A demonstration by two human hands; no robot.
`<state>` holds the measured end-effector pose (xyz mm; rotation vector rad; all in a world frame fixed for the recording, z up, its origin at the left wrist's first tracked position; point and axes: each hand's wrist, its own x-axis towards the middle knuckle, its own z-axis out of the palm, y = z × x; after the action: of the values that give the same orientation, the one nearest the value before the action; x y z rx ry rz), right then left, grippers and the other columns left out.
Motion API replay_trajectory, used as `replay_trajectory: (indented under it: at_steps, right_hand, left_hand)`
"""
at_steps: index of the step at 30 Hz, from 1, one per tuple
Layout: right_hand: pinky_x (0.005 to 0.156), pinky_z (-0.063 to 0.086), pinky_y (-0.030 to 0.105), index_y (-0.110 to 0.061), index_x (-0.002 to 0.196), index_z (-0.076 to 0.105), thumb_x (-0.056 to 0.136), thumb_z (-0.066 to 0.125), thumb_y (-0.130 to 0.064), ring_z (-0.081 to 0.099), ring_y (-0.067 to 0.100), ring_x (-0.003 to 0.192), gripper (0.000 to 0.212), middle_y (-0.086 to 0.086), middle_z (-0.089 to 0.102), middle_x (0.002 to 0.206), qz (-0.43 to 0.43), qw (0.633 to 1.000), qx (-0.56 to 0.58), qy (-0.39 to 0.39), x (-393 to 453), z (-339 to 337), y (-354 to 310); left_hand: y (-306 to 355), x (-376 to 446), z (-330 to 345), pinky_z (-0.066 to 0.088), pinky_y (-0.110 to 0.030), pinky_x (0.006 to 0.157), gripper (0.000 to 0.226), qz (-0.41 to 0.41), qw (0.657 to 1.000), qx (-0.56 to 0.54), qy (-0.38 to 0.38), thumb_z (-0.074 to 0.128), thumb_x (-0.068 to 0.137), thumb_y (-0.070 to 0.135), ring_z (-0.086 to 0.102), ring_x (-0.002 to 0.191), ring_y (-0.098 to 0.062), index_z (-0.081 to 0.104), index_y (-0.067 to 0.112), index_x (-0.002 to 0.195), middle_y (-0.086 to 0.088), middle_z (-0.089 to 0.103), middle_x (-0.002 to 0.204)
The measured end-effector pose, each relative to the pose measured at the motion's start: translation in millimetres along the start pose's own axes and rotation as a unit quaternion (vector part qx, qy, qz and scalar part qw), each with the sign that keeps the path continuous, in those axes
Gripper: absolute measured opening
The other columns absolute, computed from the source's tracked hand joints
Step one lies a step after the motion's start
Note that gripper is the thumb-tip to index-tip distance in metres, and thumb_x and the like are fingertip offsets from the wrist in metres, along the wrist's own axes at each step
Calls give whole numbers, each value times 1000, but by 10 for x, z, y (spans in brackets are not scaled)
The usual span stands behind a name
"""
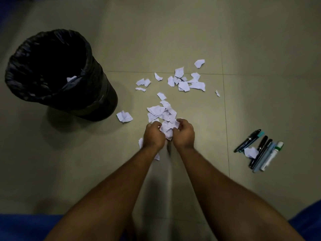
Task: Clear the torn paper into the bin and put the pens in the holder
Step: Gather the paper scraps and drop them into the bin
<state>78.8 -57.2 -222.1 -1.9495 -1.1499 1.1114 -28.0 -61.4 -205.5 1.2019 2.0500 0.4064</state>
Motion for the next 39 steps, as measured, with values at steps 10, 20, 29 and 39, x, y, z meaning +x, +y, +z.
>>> replay_trajectory:
  at_steps: [10,20,29,39]
  right_hand:
    - [85,46,34,-12,116,54,80,71,-26,60,36,108,42,13,60,118,117,987,-98,-44,-260,13,-36]
    - [84,43,25,-12,119,60,84,63,-14,63,29,103,35,10,68,112,83,996,-4,-19,-23,67,-173]
    - [93,50,33,-21,108,65,79,65,-21,64,29,107,28,5,69,113,182,981,29,-61,-64,252,-224]
    - [81,44,29,-13,109,64,80,65,-17,61,30,102,29,9,66,111,29,997,-72,6,244,229,-340]
  left_hand:
    - [-199,-255,-89,48,-40,92,44,-166,976,136,34,62,84,23,51,118,-36,46,11,123,-16,44,129]
    - [-49,-57,-131,42,-23,73,21,-93,987,-95,94,59,80,3,62,94,-32,64,8,100,-16,59,112]
    - [-268,-259,5,57,-33,78,43,-206,977,-25,-43,69,73,49,71,88,-30,70,10,92,-11,75,94]
    - [-155,213,-361,51,-33,80,17,-90,992,-15,84,62,79,13,62,91,-31,65,12,95,-8,66,101]
